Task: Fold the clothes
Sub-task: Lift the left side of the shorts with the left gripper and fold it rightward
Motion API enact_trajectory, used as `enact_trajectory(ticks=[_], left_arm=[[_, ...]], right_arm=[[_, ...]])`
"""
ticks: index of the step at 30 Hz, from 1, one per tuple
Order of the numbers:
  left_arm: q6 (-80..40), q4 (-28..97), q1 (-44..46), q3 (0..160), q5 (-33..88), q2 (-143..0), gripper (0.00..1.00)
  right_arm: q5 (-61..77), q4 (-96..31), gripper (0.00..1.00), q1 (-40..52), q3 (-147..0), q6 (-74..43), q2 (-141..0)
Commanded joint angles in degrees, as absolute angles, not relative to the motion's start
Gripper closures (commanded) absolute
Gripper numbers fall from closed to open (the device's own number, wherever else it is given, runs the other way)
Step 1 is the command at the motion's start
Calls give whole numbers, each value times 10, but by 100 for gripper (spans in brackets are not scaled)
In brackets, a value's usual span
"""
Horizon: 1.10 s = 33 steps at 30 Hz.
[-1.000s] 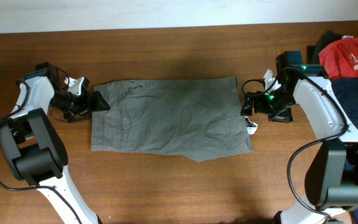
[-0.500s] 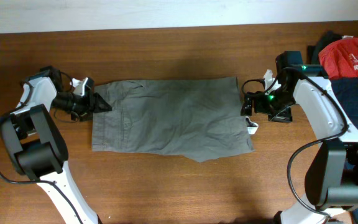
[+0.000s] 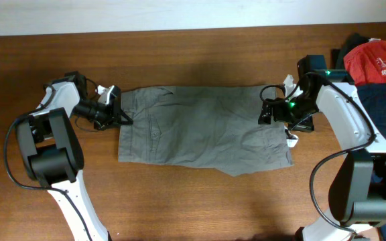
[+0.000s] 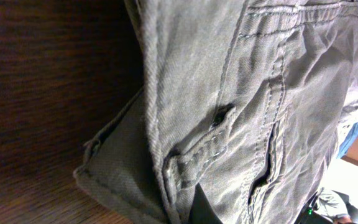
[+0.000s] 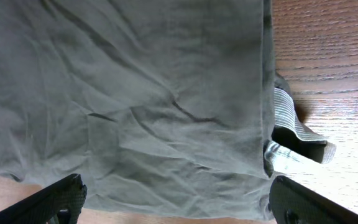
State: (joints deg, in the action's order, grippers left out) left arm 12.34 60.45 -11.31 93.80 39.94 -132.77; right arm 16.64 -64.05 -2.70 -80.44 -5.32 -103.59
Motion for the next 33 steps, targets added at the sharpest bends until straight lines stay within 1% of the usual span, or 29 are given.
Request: enact_trajectory(ticks=[1,3,6,10,12,16,20,24,29,33], left_arm=[[106,607,-129,921,350,-1363,99],[101,628,-148,933,331,-1363,99],[99,681,-175,972,268,-1363,100],[96,755,-202,1048,239,-1363,99],[70,780,-210,1090,218,-1363,99],[27,837,-211,1193,138,-1363,100],[1,908,-197,1309,93,-1363,100],[-7,967,-162,1420,52,-1363,100],[-35,967,-86,1450,8,-1333,100],[-47,967,-30,1452,6,-1327,99]], right_arm=[[174,-645,1,-30,-800,-47,-1036],[174,-648,1,-30,-800,-47,-1036],[174,-647,1,-30,-800,-47,-1036],[174,-647,1,-30,-800,-47,-1036],[174,-647,1,-30,-800,-47,-1036],[174,-646,1,-30,-800,-47,-1036],[174,-640,1,-30,-800,-47,-1036],[174,-641,1,-30,-800,-47,-1036],[174,-643,1,-30,-800,-47,-1036],[174,-641,1,-30,-800,-47,-1036]])
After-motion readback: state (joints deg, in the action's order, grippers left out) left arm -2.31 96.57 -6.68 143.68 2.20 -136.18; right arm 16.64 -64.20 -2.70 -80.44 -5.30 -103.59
